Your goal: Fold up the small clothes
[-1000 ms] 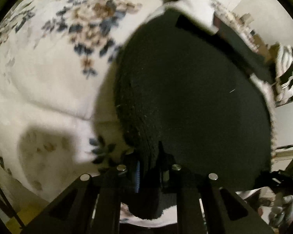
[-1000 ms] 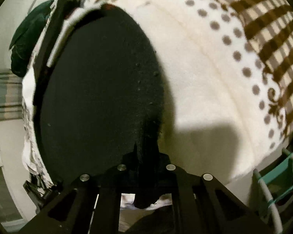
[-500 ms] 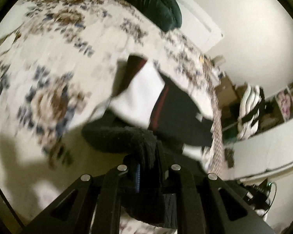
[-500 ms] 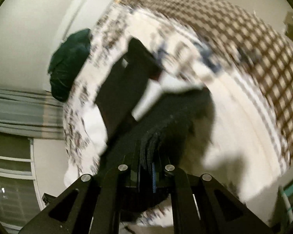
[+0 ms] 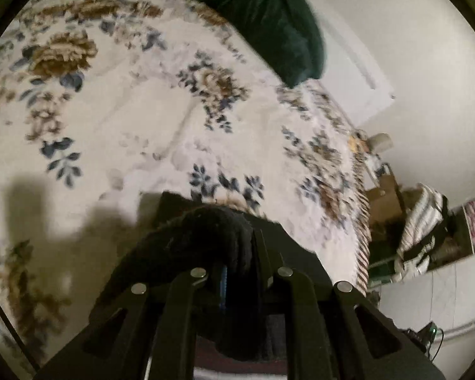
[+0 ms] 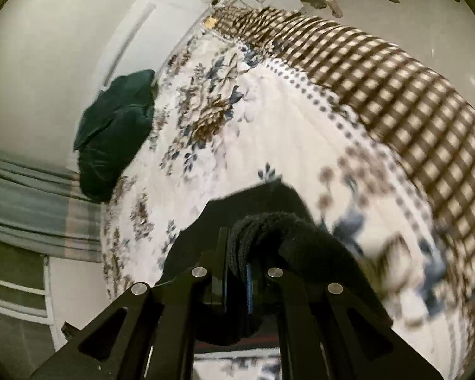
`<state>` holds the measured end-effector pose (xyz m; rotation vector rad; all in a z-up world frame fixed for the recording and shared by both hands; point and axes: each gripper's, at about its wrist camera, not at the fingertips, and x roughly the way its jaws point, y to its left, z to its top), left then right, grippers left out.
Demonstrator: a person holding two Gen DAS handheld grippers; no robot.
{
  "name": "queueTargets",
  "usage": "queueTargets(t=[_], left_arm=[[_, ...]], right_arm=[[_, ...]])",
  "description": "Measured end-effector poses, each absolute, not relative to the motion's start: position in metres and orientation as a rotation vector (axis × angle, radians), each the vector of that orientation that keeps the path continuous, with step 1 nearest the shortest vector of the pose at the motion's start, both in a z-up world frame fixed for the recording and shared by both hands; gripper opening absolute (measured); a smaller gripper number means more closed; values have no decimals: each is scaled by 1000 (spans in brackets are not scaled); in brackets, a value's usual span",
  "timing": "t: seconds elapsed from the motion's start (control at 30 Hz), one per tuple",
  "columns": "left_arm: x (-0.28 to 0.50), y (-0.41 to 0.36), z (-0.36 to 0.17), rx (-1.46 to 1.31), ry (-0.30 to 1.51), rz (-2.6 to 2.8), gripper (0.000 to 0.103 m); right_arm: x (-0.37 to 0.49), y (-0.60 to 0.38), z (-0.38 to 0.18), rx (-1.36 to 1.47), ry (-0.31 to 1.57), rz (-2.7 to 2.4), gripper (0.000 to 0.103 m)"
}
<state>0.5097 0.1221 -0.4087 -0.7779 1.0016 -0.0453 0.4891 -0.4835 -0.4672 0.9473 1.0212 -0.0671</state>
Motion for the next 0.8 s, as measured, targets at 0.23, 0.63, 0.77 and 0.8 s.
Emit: queueTargets(t=[0.23, 0.63, 0.77, 0.8], left_arm=[[567, 123, -475, -840, 1171, 36, 16], [544, 123, -422, -627, 1032, 0, 93], [508, 131, -433, -602, 1071, 33, 93], [498, 133, -444, -620, 1108, 34, 93]], right_arm=[[572, -491, -538, 1019, 1122, -94, 13], [545, -489, -524, 877, 1014, -142, 87], [485, -491, -496, 768, 978, -242, 91], [468, -490, -496, 749, 986, -266, 91]])
